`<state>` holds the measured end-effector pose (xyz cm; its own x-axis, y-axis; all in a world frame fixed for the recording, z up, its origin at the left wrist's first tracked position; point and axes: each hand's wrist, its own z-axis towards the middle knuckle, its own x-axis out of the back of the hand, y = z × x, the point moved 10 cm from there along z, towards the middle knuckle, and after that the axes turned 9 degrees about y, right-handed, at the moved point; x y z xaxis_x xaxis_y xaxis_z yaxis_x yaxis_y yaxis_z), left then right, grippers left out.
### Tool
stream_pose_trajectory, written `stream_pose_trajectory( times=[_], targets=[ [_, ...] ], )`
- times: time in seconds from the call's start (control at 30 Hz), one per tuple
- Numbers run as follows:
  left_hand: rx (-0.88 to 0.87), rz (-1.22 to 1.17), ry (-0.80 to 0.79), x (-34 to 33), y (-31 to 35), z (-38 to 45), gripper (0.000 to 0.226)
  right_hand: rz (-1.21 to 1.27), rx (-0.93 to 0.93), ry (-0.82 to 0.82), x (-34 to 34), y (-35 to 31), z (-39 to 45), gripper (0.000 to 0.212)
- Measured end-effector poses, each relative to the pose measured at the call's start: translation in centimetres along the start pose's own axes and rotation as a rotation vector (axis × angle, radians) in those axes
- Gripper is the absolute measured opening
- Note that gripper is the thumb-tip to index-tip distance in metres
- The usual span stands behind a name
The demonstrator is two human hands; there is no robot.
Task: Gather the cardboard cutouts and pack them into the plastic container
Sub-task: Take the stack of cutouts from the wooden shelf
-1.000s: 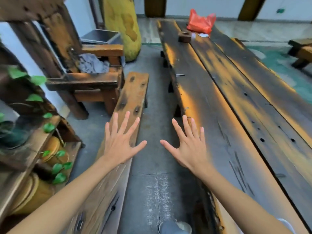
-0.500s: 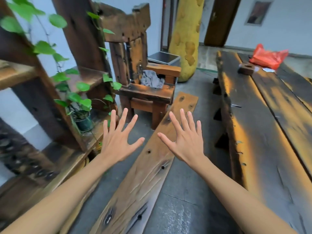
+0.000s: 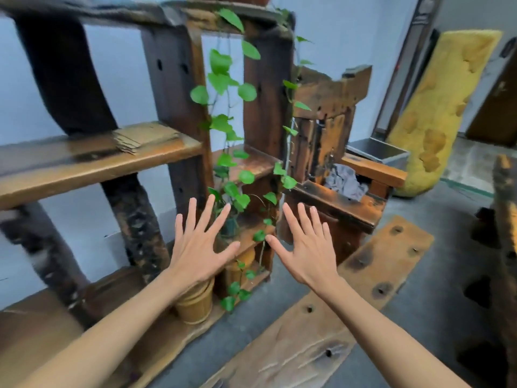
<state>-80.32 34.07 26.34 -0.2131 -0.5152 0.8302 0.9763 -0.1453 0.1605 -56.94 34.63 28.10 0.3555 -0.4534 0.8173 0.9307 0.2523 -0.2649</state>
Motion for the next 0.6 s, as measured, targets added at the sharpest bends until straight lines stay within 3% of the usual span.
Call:
stream_pose_trajectory(
  times=[0.33,0.43,0.6],
  targets=[
    [0.243,0.11,0.087,4.9,-9.6,5.3,0.085,0.297,0.261,-0.218,-7.3,-8.0,10.8,0.082],
    [0.281,0.13,0.119,6.4,-11.7,6.9,0.09,0.377,0.289,-0.292,-9.0,-10.1,13.7,0.081],
    [0.423,0.031,0.188,9.6,-15.1,10.1,0.098,0.523,0.228,-0.274,-9.5,-13.2,19.8,0.066]
  ],
)
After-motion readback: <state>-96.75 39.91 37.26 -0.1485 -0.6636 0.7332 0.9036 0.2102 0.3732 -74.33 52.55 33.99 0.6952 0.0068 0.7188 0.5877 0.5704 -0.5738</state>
